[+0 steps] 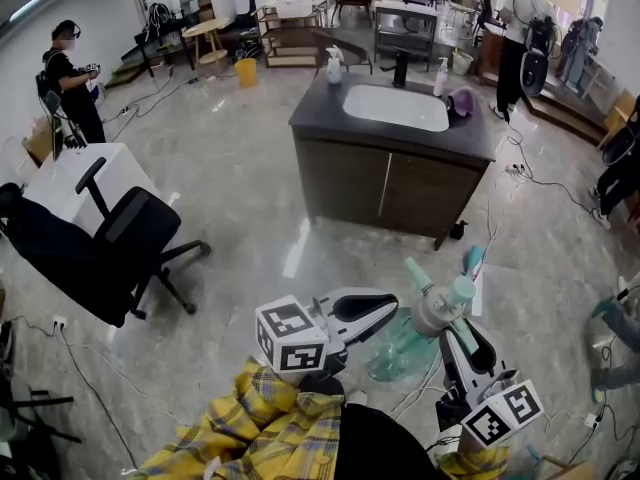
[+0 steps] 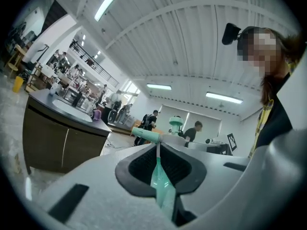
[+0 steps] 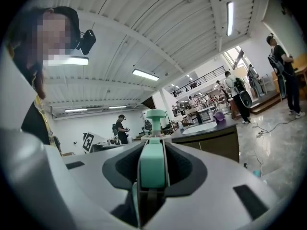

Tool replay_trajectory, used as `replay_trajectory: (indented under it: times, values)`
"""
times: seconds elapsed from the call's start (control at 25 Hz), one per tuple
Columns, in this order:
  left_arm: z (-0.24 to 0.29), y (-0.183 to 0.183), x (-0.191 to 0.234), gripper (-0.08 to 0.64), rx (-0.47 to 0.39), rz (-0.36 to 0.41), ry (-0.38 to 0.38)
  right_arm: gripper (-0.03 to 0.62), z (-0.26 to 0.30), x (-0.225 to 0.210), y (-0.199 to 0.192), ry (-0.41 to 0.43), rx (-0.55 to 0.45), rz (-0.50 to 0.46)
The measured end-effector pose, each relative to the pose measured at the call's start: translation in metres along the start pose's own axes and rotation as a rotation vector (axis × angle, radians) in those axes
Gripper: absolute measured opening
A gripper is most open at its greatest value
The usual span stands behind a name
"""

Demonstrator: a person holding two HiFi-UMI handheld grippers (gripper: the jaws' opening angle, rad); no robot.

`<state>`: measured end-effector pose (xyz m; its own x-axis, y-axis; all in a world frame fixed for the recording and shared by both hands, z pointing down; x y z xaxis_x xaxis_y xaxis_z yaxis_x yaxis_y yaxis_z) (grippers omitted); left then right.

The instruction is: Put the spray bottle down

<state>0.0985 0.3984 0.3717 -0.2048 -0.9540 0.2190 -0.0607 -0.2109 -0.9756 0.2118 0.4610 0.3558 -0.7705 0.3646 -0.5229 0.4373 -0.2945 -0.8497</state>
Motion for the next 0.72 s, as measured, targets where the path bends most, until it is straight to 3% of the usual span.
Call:
replay_trajectory:
  times: [0.36,0.72]
  values:
    - [0.017,-0.013,0.02,0.026,0.102,-0.017,0.025,0.115,0.015,0.013,-0.002,0.075,0.011,-0.021]
    - [0.009,0.005,0.057,0.023,0.05,-0.016,0.077,0.115,0.051,0.024,0.001,0.152,0.049,-0.052]
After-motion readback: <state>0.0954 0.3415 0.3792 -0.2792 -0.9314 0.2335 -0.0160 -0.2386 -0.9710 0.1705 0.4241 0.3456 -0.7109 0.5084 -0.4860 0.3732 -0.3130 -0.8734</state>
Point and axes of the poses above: the fingertips, and each gripper's own axes: z forward along the fingers, x to its left, y out of its top, the point moved 2 cm from there along -z, backward along the fingers, and after that the axes turned 12 degrees about z, right-handed, at the moved point
